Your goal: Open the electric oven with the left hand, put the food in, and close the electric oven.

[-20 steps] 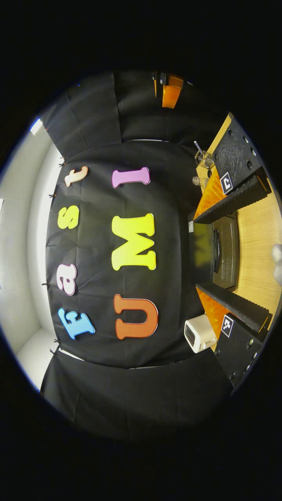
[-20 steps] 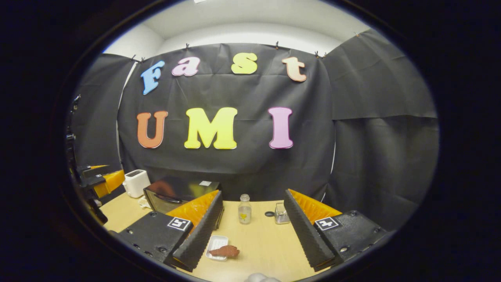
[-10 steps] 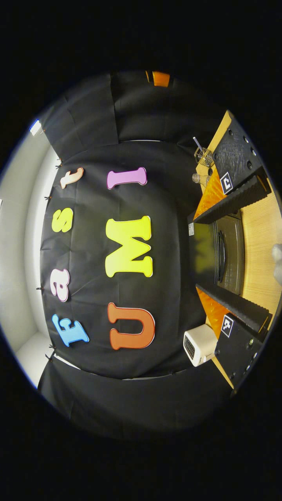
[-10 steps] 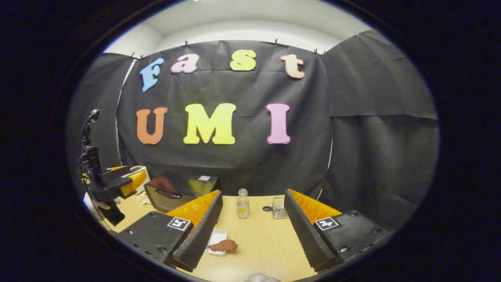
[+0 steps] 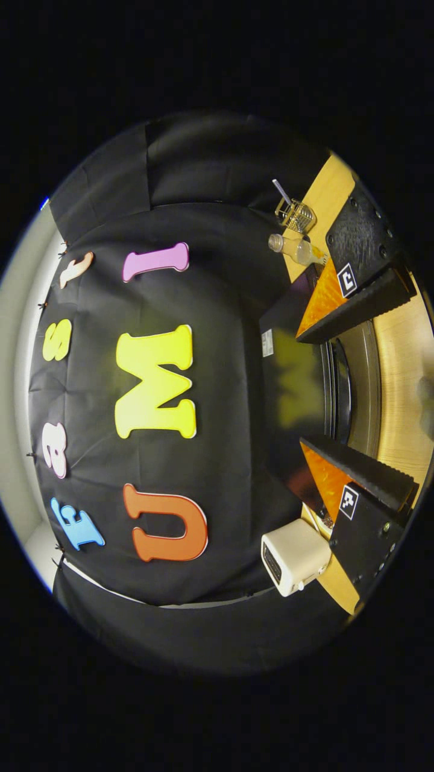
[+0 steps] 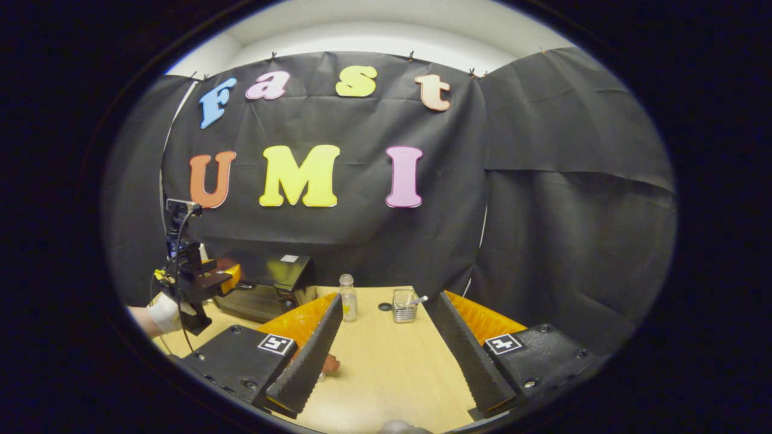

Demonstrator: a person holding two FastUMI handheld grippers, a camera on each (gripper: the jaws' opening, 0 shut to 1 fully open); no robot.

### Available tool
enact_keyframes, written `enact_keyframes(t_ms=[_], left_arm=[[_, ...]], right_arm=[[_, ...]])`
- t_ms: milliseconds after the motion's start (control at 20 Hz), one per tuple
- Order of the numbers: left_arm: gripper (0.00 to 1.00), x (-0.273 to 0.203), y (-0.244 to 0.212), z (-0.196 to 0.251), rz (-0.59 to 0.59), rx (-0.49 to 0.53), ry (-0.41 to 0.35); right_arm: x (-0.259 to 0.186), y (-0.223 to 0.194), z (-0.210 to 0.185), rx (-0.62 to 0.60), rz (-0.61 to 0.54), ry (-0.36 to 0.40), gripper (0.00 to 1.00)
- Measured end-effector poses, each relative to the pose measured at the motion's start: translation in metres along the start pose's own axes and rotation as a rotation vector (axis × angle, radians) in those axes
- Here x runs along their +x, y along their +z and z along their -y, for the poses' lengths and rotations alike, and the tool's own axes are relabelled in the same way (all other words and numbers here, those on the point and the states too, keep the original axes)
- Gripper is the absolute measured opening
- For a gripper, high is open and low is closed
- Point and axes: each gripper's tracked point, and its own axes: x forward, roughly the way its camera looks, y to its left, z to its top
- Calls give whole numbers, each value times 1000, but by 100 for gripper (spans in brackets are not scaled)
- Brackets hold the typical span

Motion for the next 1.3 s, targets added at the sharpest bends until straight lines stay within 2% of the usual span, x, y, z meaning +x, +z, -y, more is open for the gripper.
enact_keyframes(t_ms=[50, 100, 150, 250, 300, 450, 950, 1300], left_arm=[[97, 7, -5, -4, -11, 5, 10], [96, 13, -14, -6, -33, 11, 15], [96, 18, -24, -6, -54, 14, 22], [96, 18, -40, -4, -108, 5, 11], [97, 22, -31, -4, -63, 21, 5], [98, 20, -39, -4, -77, 4, 11], [97, -18, -52, 0, -57, 11, -2], [97, -57, -84, 3, -103, 7, -13]], right_arm=[[1, -3, 2, 0, -8, -7, 96], [1, -6, 4, 3, -17, -13, 100], [2, -8, 6, 10, -24, -16, 96], [5, -13, 8, 19, -38, -20, 100], [6, -14, 8, 24, -44, -19, 100], [10, -17, 3, 40, -53, -6, 100], [5, -25, -15, 34, -69, 41, 100], [-2, -38, -34, 30, -92, 98, 100]])
